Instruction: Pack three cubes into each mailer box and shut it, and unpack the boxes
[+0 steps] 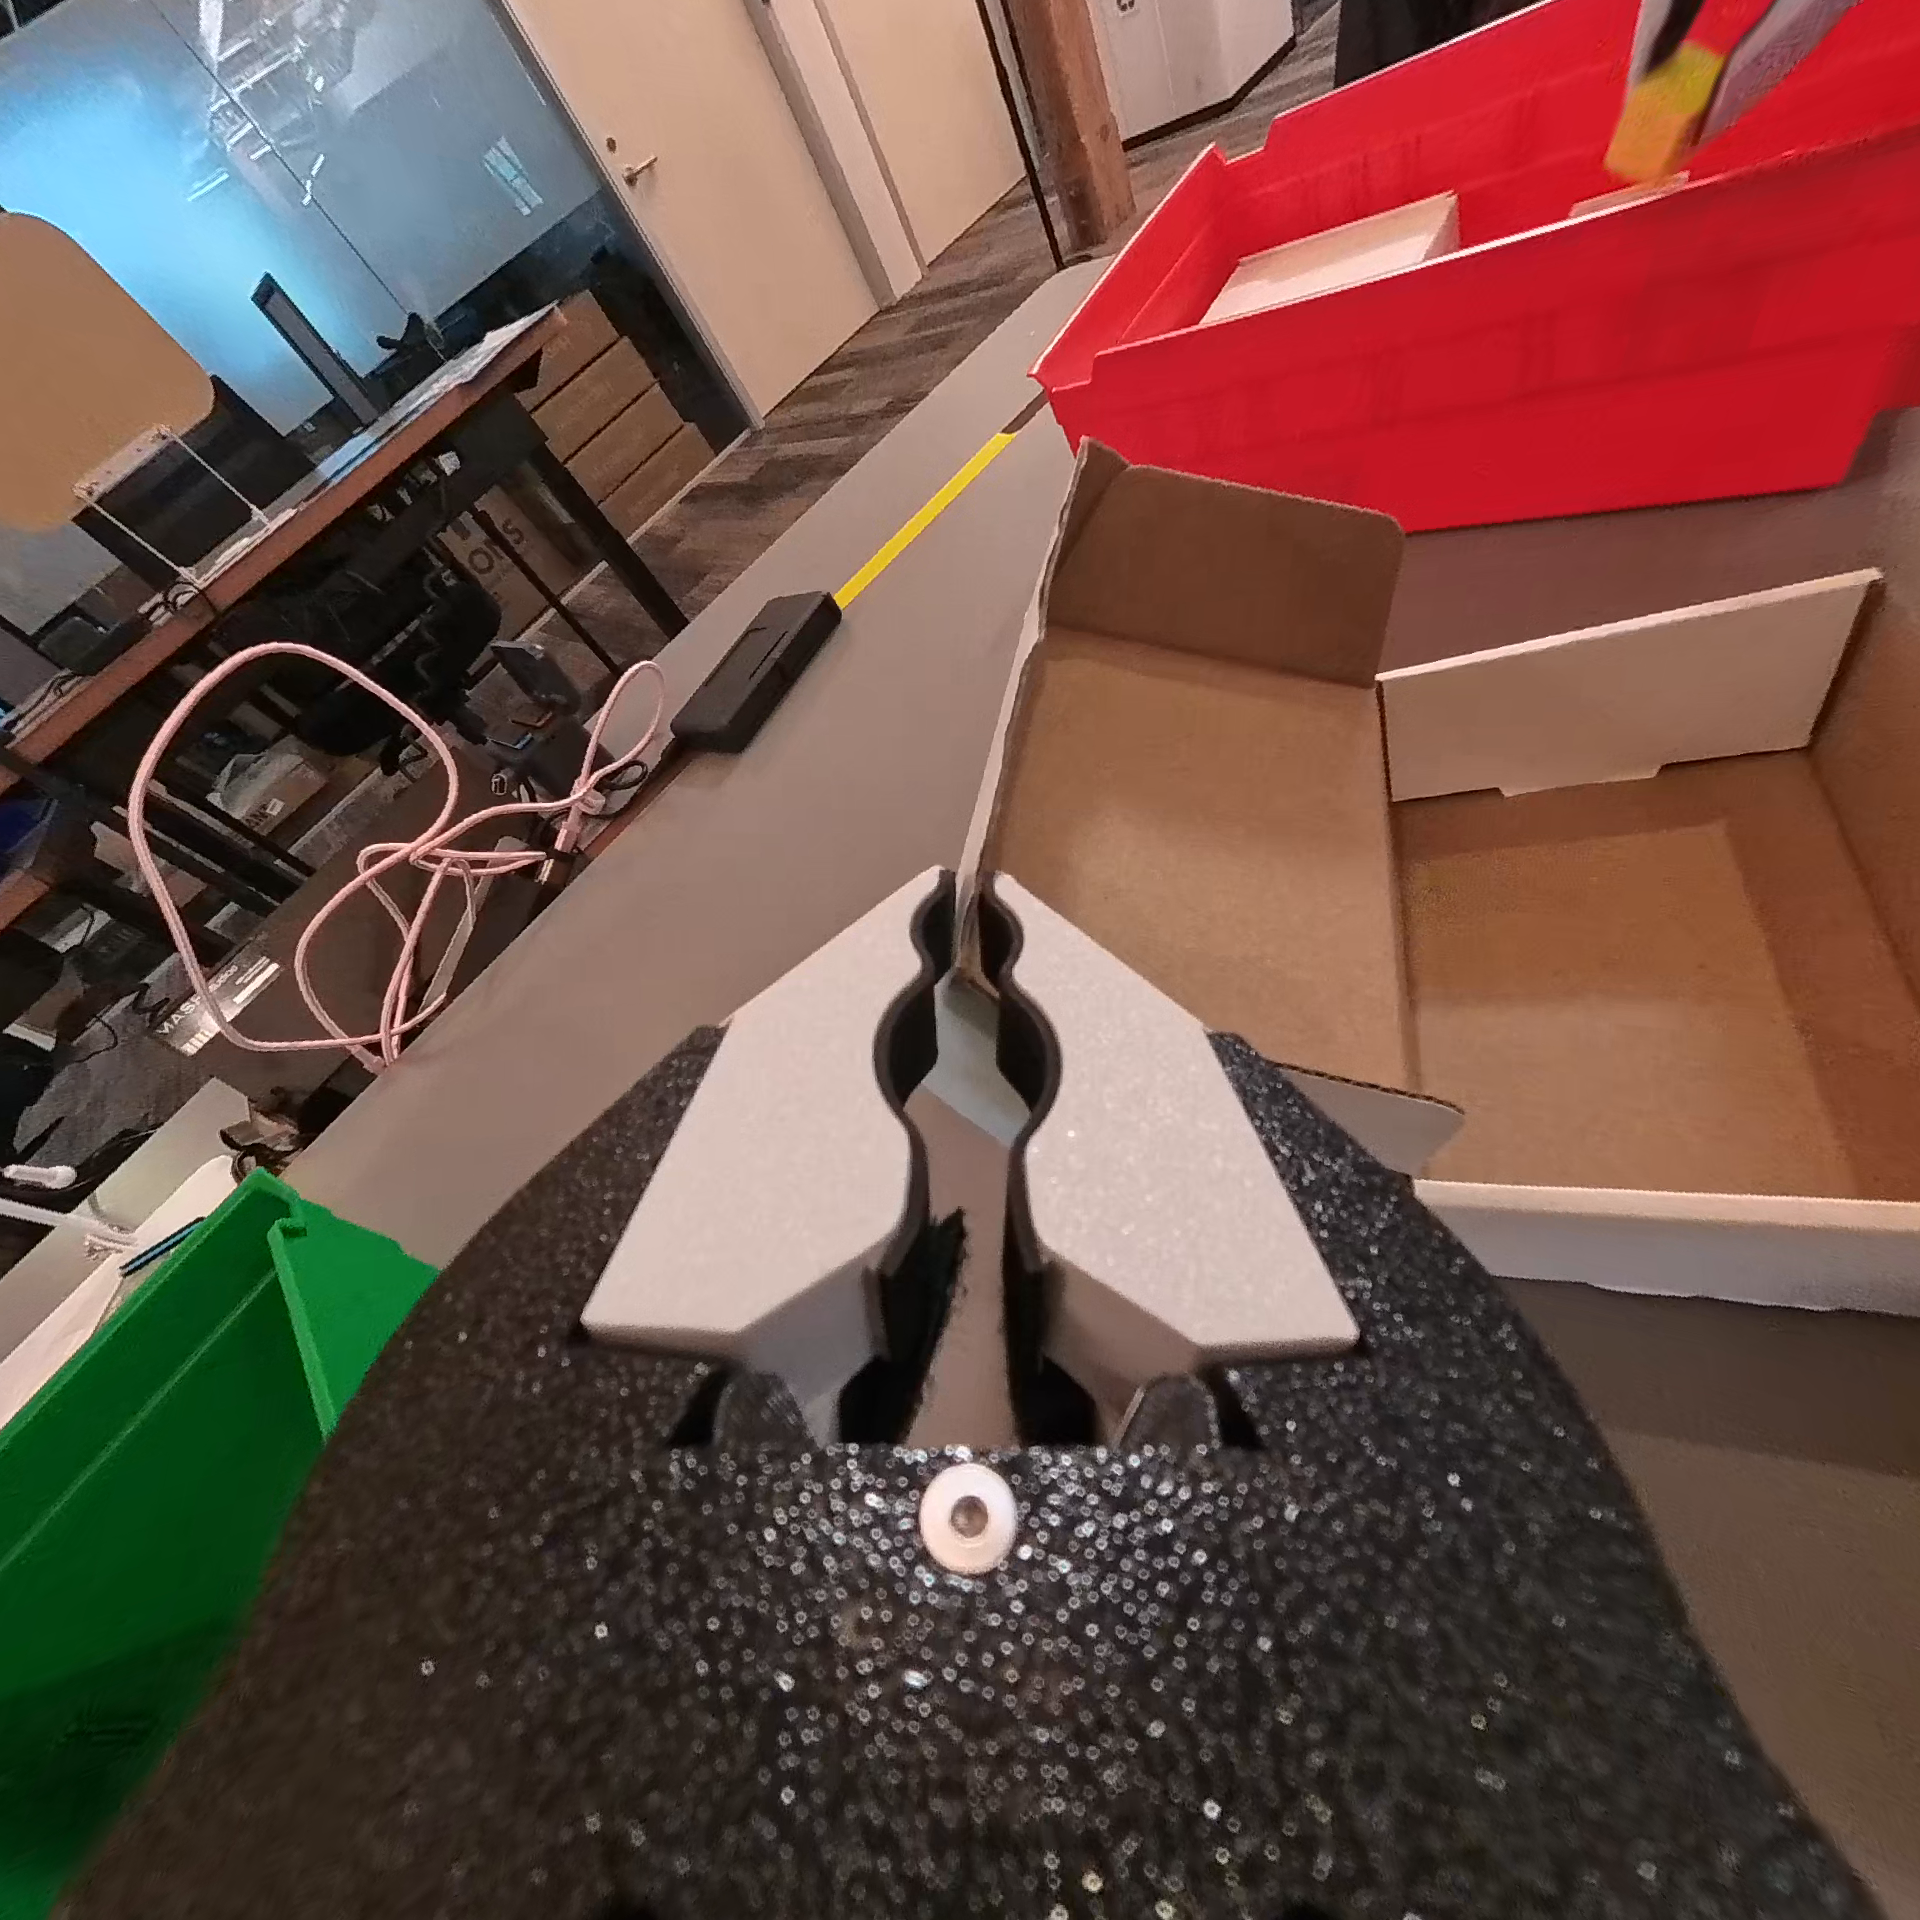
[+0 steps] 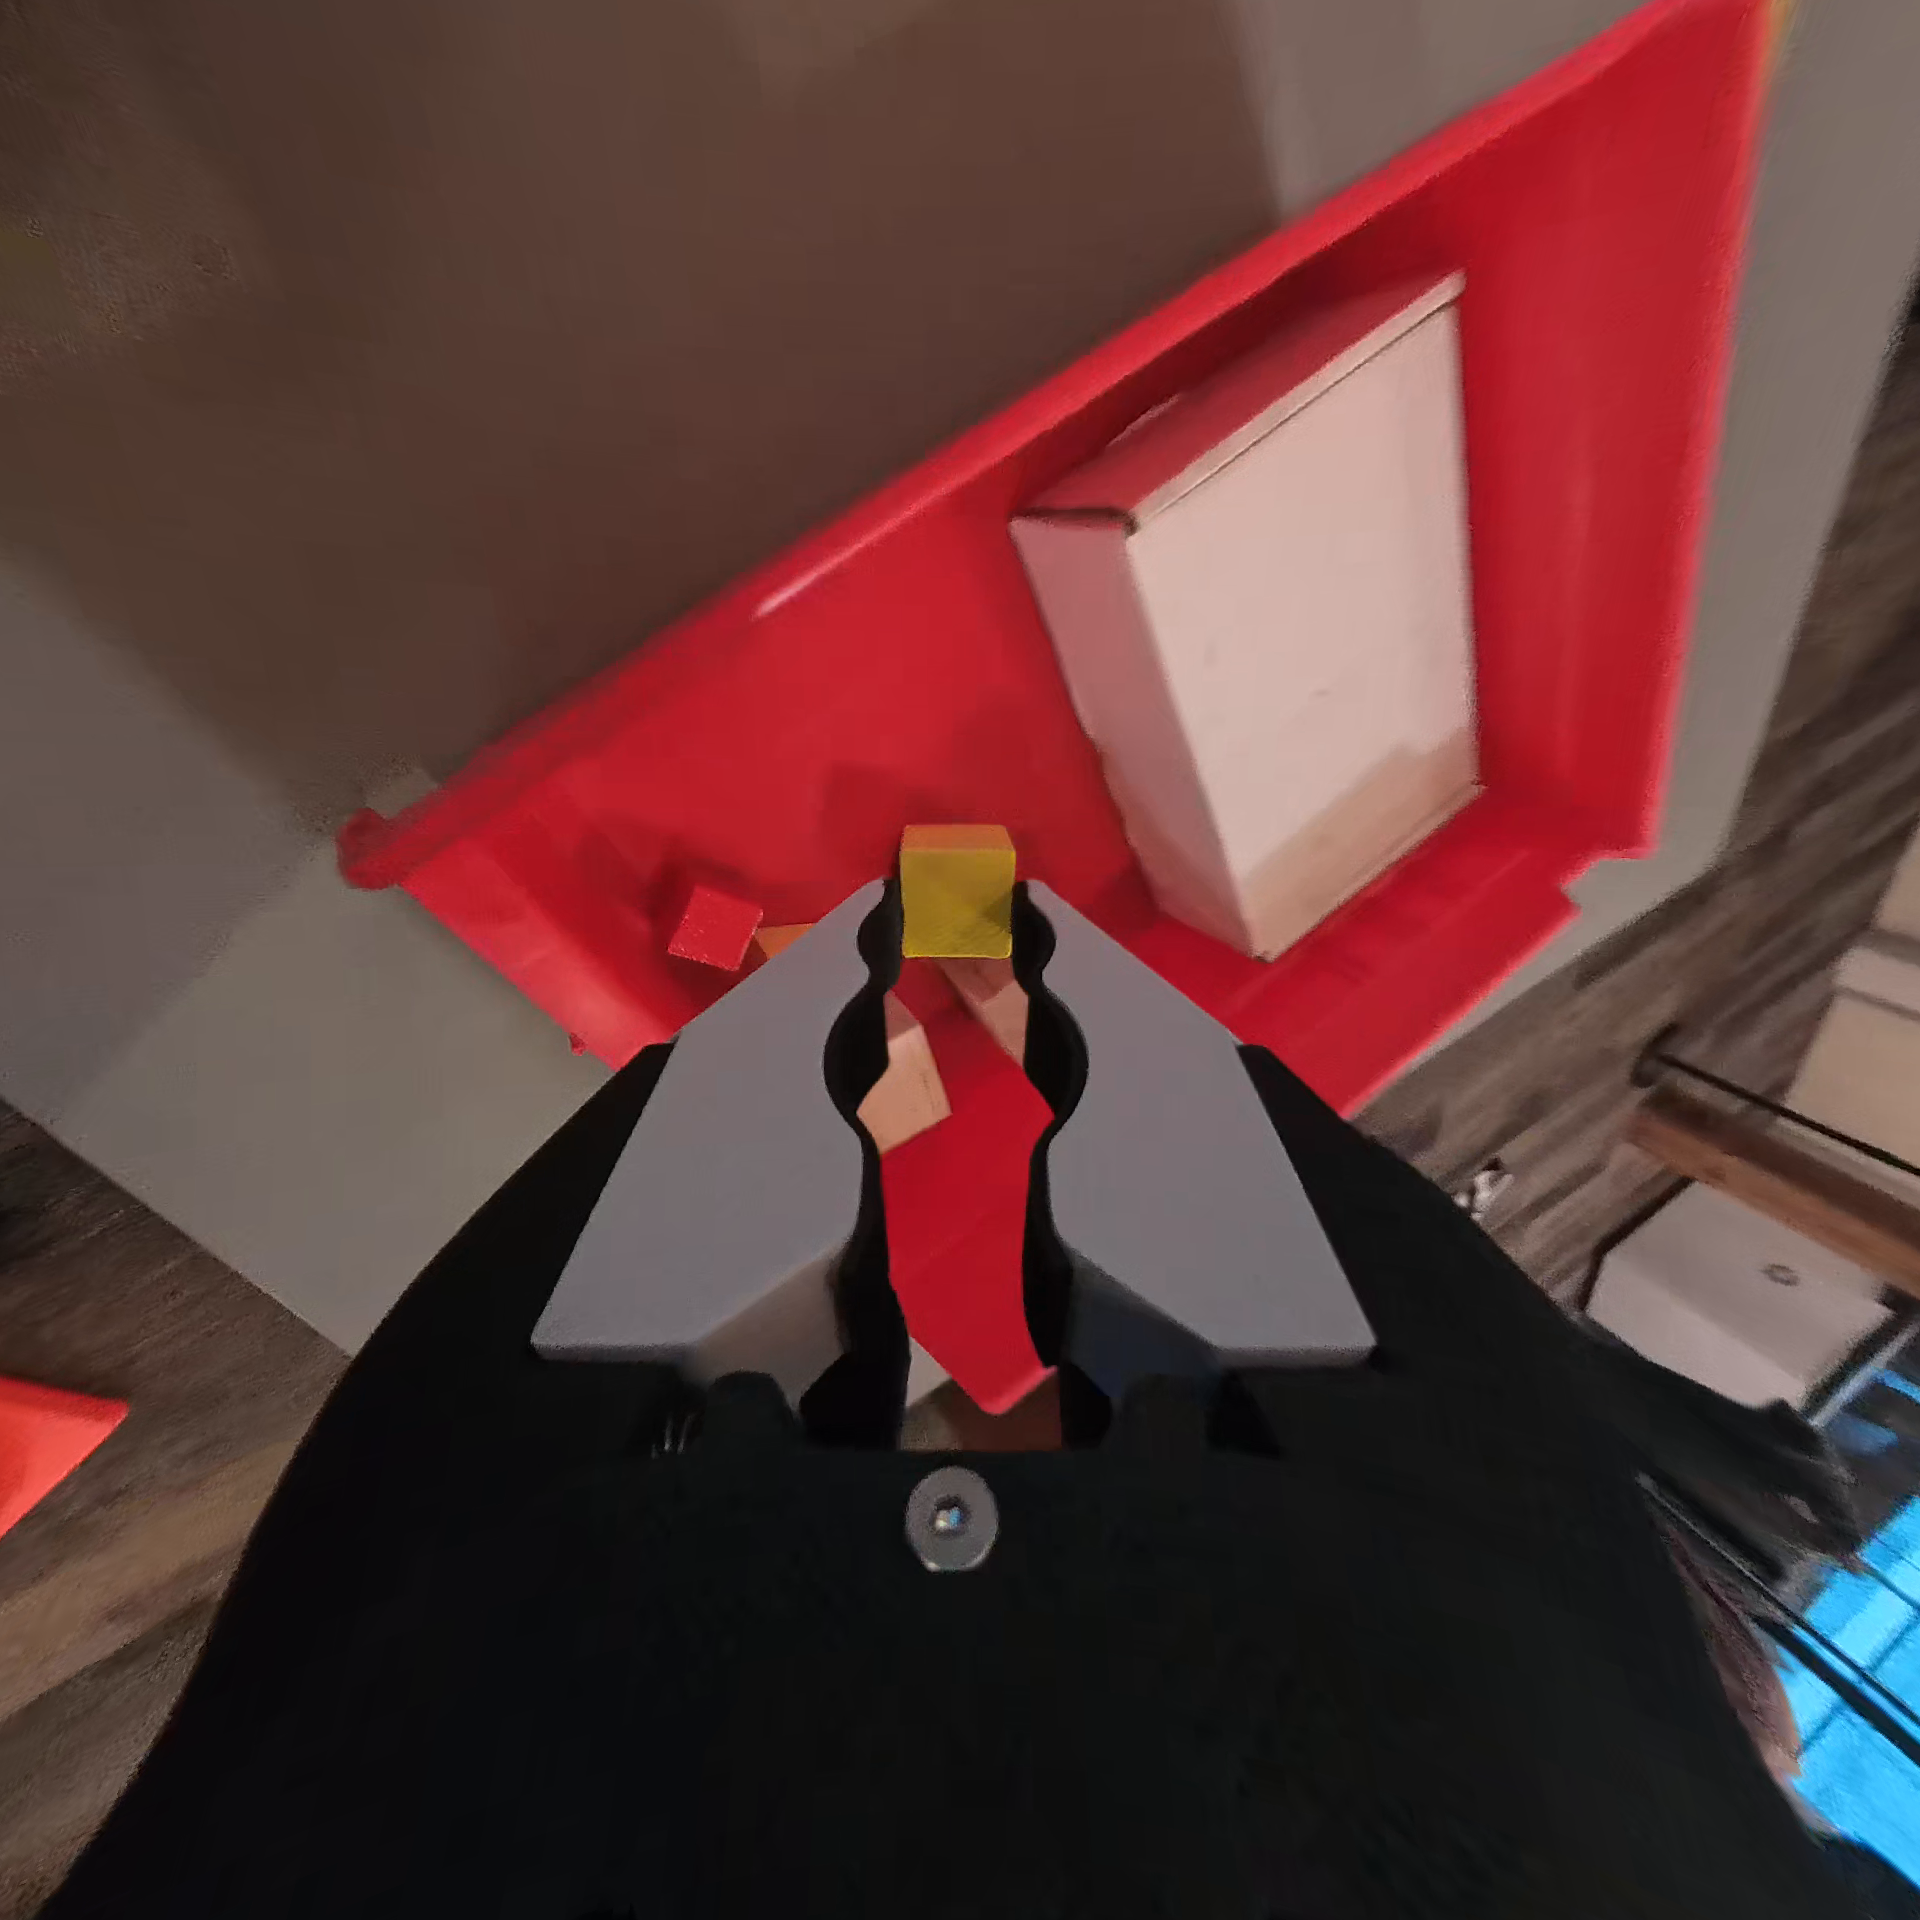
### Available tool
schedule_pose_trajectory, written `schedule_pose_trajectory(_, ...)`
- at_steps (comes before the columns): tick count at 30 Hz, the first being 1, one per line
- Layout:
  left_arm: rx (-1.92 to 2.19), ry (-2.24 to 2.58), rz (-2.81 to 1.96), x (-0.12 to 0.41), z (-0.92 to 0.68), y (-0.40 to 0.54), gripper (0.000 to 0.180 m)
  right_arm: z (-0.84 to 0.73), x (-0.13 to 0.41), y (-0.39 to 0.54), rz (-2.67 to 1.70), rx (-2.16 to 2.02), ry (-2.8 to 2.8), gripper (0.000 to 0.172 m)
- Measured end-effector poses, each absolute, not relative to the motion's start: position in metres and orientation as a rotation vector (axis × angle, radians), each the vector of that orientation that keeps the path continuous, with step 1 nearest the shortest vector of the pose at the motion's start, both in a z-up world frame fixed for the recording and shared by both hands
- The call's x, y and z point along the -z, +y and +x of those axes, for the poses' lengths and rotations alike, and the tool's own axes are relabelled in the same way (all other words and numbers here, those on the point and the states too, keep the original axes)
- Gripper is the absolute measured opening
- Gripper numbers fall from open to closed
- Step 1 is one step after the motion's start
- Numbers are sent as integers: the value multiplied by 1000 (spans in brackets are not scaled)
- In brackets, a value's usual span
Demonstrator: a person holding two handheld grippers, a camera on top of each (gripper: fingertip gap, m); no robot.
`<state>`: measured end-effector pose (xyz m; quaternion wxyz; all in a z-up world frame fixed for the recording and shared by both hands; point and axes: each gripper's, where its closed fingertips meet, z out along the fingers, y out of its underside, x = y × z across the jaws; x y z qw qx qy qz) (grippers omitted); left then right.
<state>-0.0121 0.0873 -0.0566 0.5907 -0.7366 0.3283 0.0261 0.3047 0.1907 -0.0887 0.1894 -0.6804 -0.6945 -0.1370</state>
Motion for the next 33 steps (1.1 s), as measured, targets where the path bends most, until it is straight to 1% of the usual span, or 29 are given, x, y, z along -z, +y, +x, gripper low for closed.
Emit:
schedule_pose_trajectory(6,-56,761,-1717,57,-13,88,2,304,136,200,-2019,269,-1999,19)
schedule_pose_trajectory(17,-60,767,-1714,57,-12,87,2,309,174,208,-2164,259,-2029,19)
schedule_pose_trajectory(20,-61,768,-1713,56,-12,86,2,310,180,209,-2198,251,-1988,22)
schedule_pose_trajectory(21,-61,768,-1713,56,-12,86,2,307,180,208,-2210,223,-1965,29)
schedule_pose_trajectory(23,-62,769,-1712,56,-12,86,2,302,172,209,-2206,188,-1902,43)
schedule_pose_trajectory(26,-62,771,-1710,56,-12,86,2,304,142,219,-2146,241,-1771,56)
schedule_pose_trajectory(30,-68,794,-1688,55,-11,87,2,288,84,216,-1992,203,-1560,54)
schedule_pose_trajectory(33,-84,834,-1654,52,-7,87,2,232,51,177,-1823,-114,-1498,48)
